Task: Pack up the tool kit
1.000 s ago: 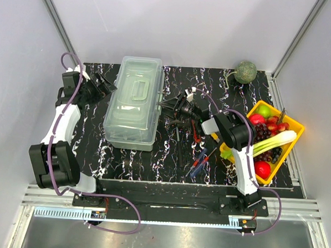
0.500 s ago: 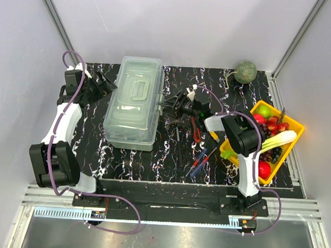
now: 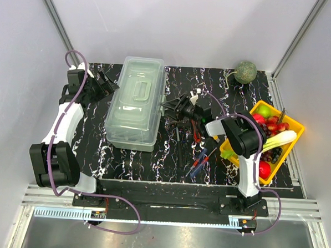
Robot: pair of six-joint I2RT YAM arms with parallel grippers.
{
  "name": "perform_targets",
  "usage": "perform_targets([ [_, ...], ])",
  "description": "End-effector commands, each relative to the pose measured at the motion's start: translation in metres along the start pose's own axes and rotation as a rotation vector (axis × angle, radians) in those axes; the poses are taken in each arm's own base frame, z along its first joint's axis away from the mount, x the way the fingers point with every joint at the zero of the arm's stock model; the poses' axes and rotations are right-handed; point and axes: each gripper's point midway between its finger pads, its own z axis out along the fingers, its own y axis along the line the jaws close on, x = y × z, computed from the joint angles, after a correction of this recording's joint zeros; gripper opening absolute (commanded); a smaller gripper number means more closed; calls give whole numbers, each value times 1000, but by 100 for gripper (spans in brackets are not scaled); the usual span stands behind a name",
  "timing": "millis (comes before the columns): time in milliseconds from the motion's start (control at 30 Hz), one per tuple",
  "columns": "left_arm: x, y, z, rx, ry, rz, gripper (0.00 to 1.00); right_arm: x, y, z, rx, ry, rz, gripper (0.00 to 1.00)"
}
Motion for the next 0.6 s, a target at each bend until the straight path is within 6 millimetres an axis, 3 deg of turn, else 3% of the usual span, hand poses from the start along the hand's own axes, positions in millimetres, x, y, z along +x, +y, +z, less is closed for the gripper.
perform_targets([
  [0,76,24,-1,-99,269,-22,99,-9,83,-17,-346,-50,16,16],
  [333,79,28,0,-121,274,-47,99,-21,68,-26,-421,-127,134,19],
  [567,79,28,1,-122,279,-50,99,-24,82,-29,-448,-135,124,13],
])
